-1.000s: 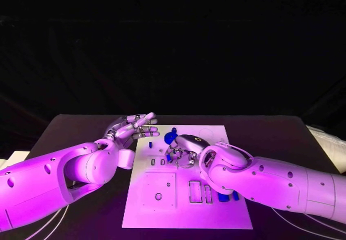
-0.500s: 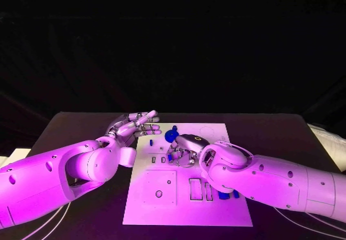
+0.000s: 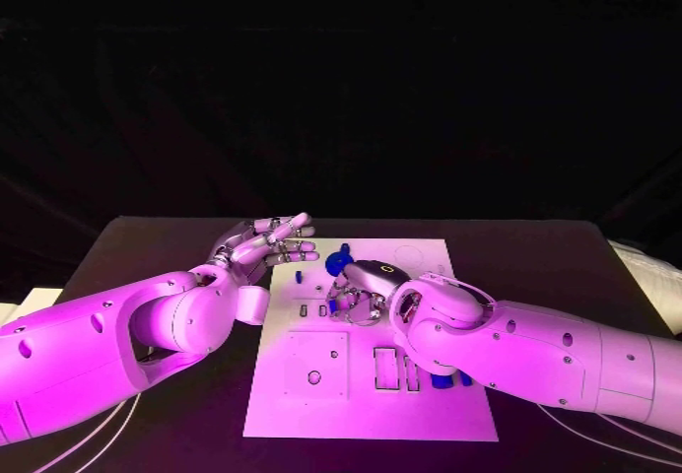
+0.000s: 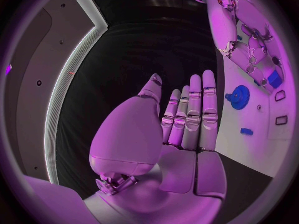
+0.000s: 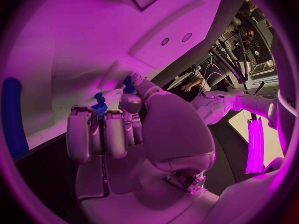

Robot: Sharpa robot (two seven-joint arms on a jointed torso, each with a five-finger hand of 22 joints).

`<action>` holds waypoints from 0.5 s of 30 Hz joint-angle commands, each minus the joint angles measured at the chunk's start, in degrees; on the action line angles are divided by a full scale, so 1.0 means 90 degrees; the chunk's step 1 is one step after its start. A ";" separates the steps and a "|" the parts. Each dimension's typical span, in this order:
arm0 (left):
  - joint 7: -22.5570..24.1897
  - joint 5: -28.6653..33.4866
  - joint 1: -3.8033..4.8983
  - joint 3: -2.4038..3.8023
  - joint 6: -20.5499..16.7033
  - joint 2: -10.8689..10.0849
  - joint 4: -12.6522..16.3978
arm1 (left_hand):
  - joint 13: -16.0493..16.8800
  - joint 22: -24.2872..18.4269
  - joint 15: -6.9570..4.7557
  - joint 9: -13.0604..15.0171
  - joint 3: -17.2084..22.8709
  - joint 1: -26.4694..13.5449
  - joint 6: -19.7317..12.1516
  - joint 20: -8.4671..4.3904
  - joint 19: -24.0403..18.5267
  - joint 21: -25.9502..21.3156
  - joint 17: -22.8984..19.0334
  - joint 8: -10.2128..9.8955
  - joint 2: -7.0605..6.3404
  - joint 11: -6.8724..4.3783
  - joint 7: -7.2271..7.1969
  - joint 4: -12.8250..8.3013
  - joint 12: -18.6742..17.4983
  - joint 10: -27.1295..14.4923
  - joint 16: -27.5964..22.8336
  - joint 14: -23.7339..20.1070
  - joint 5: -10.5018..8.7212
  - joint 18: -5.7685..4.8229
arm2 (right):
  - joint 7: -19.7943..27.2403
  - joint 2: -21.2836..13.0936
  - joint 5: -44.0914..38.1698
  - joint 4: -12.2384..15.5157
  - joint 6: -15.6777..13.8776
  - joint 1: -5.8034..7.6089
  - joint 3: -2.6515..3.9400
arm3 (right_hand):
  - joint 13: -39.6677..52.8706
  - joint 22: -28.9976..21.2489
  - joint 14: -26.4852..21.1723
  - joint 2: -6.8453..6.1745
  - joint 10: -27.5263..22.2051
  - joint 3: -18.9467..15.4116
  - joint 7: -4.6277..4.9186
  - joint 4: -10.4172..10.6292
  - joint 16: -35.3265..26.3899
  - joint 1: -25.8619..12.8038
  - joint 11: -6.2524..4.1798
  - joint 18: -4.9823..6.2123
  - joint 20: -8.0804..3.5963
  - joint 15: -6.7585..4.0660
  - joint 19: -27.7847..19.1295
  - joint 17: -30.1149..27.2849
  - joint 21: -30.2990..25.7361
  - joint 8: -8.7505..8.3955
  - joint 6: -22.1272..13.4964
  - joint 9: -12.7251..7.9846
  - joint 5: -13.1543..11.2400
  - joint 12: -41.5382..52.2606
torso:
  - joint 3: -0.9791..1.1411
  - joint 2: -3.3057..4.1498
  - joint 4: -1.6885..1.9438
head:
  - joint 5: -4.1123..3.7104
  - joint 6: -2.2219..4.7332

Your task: Assemble the parts on the task board

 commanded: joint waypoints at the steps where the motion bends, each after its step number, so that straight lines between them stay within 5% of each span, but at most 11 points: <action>1: 0.0025 0.0016 0.0003 0.0004 0.0110 0.0007 0.0016 | 0.0008 0.0008 0.0019 0.0008 -0.0005 0.0010 0.0032 0.0015 0.0019 0.0005 0.0011 -0.0018 0.0053 -0.0019 0.0001 -0.0035 -0.0013 0.0001 -0.0027 -0.0048 0.0013 0.0039 | -0.0179 0.0016 -0.0126 -0.0048 0.0211 -0.0041 -0.0028 | -0.0014 -0.0014 0.0387 0.0013 -0.0032 0.0005 -0.0017 0.0021 -0.0043 -0.0035 -0.0022 -0.0086 -0.0007 0.0012 -0.0056 0.0288 -0.0033 0.0005 0.0083 0.0005 -0.0017 -0.0037 | -0.0003 -0.0003 0.0000 | 0.0003 -0.0013; 15: 0.0012 0.0016 -0.0003 0.0003 0.0133 0.0064 -0.0051 | 0.0008 0.0008 0.0019 0.0008 -0.0005 0.0010 0.0032 0.0015 0.0019 0.0005 0.0011 -0.0018 0.0053 -0.0019 0.0001 -0.0035 -0.0013 0.0001 -0.0027 -0.0048 0.0013 0.0039 | -0.0280 0.0016 -0.0327 -0.0013 0.0157 -0.0059 -0.0028 | -0.0219 -0.0228 0.0357 -0.0124 -0.0185 -0.0015 0.0048 0.0007 -0.0137 -0.0141 0.0025 -0.0042 0.0011 0.0042 -0.0184 0.0157 -0.0126 -0.0120 -0.0069 -0.0029 -0.0045 -0.0335 | -0.0010 0.0003 -0.0005 | 0.0004 -0.0021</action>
